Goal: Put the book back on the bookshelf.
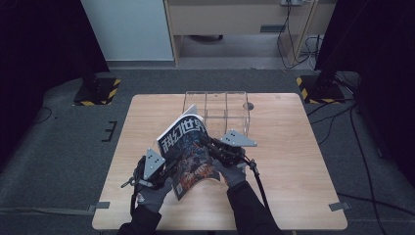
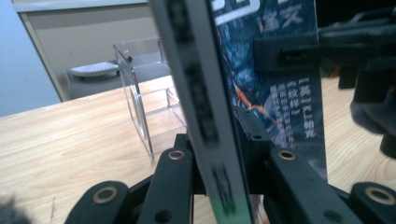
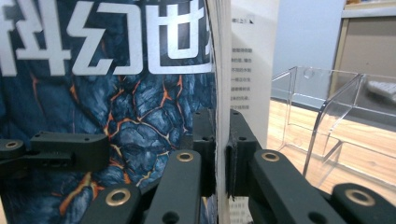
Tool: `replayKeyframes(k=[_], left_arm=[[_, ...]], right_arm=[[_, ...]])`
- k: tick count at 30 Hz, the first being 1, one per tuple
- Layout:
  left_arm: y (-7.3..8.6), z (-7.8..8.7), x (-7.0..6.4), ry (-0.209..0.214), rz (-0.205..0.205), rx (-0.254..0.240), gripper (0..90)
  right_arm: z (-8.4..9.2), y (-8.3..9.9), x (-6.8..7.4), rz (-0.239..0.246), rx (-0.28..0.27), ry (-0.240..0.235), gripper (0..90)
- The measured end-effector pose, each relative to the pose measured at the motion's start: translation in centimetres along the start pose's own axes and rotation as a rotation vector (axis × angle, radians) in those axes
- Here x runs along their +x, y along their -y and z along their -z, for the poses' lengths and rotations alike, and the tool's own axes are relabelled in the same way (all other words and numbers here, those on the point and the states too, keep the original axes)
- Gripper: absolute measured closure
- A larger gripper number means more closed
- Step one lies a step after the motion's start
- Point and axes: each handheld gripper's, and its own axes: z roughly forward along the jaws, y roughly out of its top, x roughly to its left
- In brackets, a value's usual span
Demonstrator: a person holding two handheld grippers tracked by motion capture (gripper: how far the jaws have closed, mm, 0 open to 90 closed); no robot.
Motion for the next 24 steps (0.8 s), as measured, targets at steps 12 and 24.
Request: replayKeyframes(k=[12,24], left_arm=[[0.3,0.6,-0.8,0.06,-0.003,-0.03,77.2],[0.0,-0.6,-1.4,0.113,0.022,-0.06,66.2]], right_arm=[[1.0,0.1,-0.7,0.004,0.037,-0.01,68.6],[1.7,0.3,-1.2,0.002,0.048,-0.082,83.0]])
